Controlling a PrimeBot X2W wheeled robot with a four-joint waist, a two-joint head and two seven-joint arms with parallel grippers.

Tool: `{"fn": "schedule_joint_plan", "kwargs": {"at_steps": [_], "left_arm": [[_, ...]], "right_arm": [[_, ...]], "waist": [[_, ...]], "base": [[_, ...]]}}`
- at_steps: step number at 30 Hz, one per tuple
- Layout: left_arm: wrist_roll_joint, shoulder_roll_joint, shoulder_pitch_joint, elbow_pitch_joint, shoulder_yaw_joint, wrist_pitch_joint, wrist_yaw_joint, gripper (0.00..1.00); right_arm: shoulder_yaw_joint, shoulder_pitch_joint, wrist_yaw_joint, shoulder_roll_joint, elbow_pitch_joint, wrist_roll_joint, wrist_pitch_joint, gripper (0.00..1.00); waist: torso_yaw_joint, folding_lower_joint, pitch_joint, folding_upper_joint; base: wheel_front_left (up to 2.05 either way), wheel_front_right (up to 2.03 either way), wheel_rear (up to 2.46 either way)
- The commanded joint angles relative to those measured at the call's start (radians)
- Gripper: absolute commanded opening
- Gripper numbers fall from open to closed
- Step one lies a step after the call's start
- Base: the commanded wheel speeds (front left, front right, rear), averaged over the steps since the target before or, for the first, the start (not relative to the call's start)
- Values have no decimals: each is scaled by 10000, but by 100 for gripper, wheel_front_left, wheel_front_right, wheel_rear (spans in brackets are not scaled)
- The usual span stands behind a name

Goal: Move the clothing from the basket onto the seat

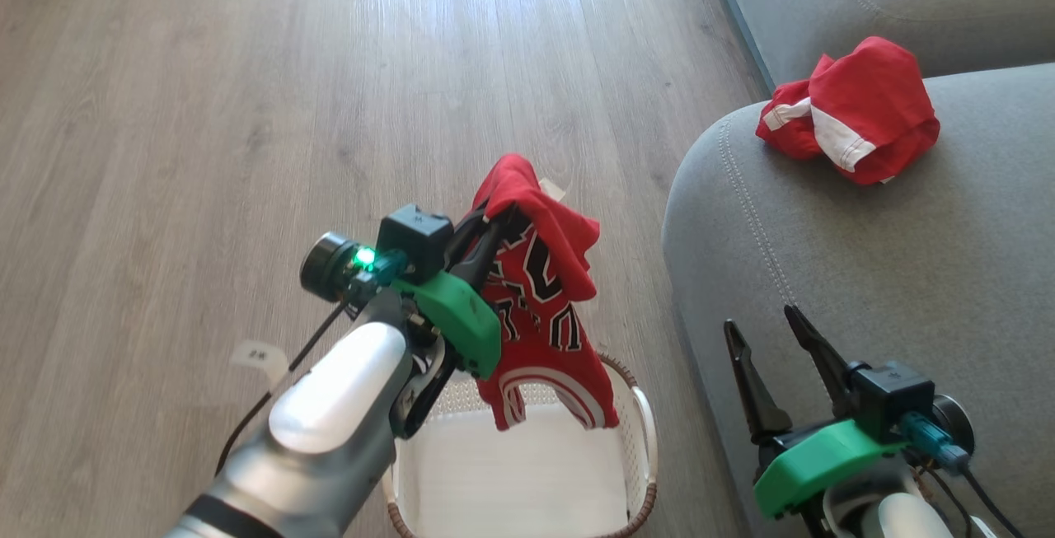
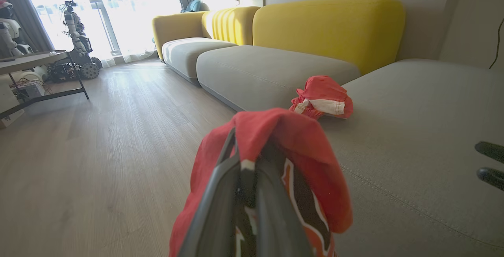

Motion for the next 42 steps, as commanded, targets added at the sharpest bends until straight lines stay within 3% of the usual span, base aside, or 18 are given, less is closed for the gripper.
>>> {"fn": "schedule_joint_plan", "kwargs": {"at_steps": [1, 12, 21, 29, 39, 40, 42], "left_arm": [[-72, 285, -771, -482, 377, 157, 37, 0], [-250, 77, -1356, -953, 155, 1287, -6, 0], [-334, -284, -1785, -1297, -99, 1504, 80, 0], [-414, -438, -2012, -1578, -410, 1579, 134, 0], [-503, -482, -2045, -1985, -664, 1588, 185, 0], [-523, -478, -2014, -1992, -662, 1580, 202, 0], [-564, -437, -1939, -1971, -650, 1572, 233, 0]], "right_arm": [[289, -308, 71, 30, -278, 25, 42, 100], [1517, -966, 71, 30, 279, -50, 199, 100], [2996, -2508, 71, 30, 2048, -8, 63, 100], [3181, -3775, 71, 30, 3826, -520, -443, 100], [3630, -5182, 71, 30, 5394, -275, -1040, 100], [3662, -5273, 71, 30, 5467, -219, -1074, 64], [3705, -5398, 71, 30, 5584, -88, -1124, 24]], "waist": [[10, 0, 4, 0], [28, 0, 100, 0], [382, 0, 218, 0], [832, 0, 223, 0], [1144, 0, 276, 0], [1165, 0, 284, 0], [1192, 0, 297, 0]], "base": [[0, 0, 0], [0, 0, 0], [0, 0, 0], [0, 0, 0], [0, 0, 0], [0, 0, 0], [0, 0, 0]]}}
